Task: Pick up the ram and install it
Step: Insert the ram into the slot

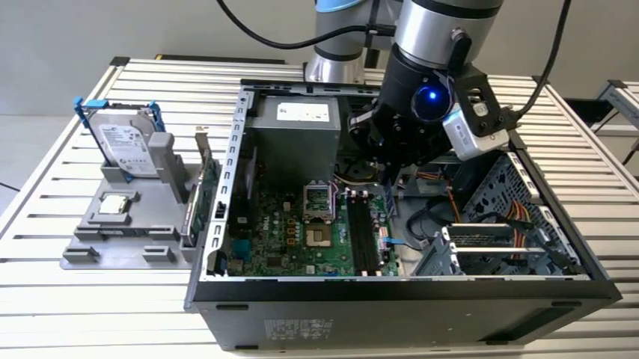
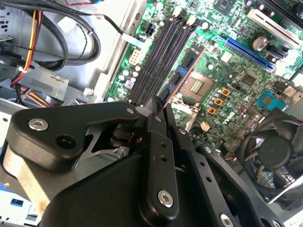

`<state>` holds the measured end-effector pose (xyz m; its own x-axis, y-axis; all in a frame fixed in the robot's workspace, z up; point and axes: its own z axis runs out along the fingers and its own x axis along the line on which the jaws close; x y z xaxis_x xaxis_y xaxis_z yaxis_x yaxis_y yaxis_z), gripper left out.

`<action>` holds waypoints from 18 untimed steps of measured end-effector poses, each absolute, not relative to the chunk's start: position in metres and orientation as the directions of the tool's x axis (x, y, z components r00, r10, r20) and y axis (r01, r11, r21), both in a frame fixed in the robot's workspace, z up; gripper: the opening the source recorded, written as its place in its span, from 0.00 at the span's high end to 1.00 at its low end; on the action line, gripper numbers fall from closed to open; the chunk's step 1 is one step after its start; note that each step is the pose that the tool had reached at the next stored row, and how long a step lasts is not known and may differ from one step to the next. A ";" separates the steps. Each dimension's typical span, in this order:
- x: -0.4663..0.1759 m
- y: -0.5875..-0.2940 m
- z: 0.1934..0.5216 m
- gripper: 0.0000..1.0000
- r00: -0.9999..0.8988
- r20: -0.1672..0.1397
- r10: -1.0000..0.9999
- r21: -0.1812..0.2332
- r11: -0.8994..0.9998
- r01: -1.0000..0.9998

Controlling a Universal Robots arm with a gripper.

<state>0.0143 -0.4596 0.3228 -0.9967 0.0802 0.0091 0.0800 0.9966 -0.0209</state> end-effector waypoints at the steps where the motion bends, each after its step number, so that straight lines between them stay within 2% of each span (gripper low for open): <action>1: 0.014 -0.460 0.323 1.00 -0.997 0.009 0.080 -0.021 0.997 0.080; 18: 0.015 -0.460 0.316 1.00 -0.997 0.009 0.079 -0.021 0.997 0.078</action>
